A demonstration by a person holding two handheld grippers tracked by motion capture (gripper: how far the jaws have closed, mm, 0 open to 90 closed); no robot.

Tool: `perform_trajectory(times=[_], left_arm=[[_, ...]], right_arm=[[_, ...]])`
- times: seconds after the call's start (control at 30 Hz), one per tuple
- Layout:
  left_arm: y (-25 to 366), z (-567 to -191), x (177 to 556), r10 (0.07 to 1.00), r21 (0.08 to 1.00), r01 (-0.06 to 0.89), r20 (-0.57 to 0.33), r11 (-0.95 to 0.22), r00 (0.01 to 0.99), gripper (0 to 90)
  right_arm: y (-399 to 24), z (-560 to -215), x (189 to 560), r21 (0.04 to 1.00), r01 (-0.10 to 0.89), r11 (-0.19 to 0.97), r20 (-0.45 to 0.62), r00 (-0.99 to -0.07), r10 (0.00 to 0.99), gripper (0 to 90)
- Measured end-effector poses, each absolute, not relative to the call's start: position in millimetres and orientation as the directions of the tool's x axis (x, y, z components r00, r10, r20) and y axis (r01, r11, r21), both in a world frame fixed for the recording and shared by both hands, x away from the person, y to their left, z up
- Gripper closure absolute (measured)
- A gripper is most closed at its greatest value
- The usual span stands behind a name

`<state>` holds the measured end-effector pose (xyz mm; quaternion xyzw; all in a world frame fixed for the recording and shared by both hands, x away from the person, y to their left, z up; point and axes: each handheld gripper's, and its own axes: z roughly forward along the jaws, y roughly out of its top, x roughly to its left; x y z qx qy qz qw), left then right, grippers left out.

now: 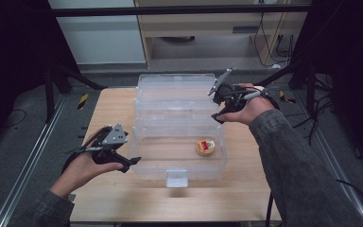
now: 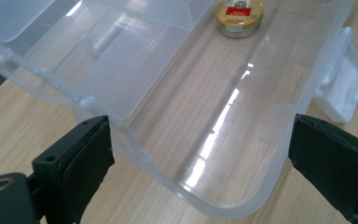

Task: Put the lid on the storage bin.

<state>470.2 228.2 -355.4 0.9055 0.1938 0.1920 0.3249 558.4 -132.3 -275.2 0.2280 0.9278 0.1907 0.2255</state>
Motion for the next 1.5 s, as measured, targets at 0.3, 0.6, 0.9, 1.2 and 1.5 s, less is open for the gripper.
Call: perform_trajectory(times=[0.3, 0.6, 0.9, 1.2, 1.5], left_arm=[[206, -364, 468, 0.402, 0.617, 0.197, 0.212, -0.762, 0.891, 5.8], [193, -376, 464, 0.341, 0.575, 0.17, 0.203, -0.8, 0.918, 8.9], [186, -383, 465, 0.324, 0.56, 0.171, 0.185, -0.811, 0.928, 12.3], [183, -387, 466, 0.31, 0.548, 0.168, 0.177, -0.819, 0.934, 17.0], [182, -389, 467, 0.284, 0.523, 0.157, 0.171, -0.838, 0.944, 24.3]], right_arm=[[-123, -275, 576, 0.447, 0.309, 0.84, -0.344, -0.807, 0.48, 39.4], [-112, -282, 583, 0.429, 0.271, 0.862, -0.35, -0.829, 0.435, 43.8], [-99, -292, 594, 0.409, 0.251, 0.877, -0.356, -0.842, 0.406, 46.5], [-94, -302, 606, 0.376, 0.246, 0.893, -0.352, -0.854, 0.383, 51.7], [-90, -309, 610, 0.34, 0.221, 0.914, -0.362, -0.867, 0.344, 59.6]])
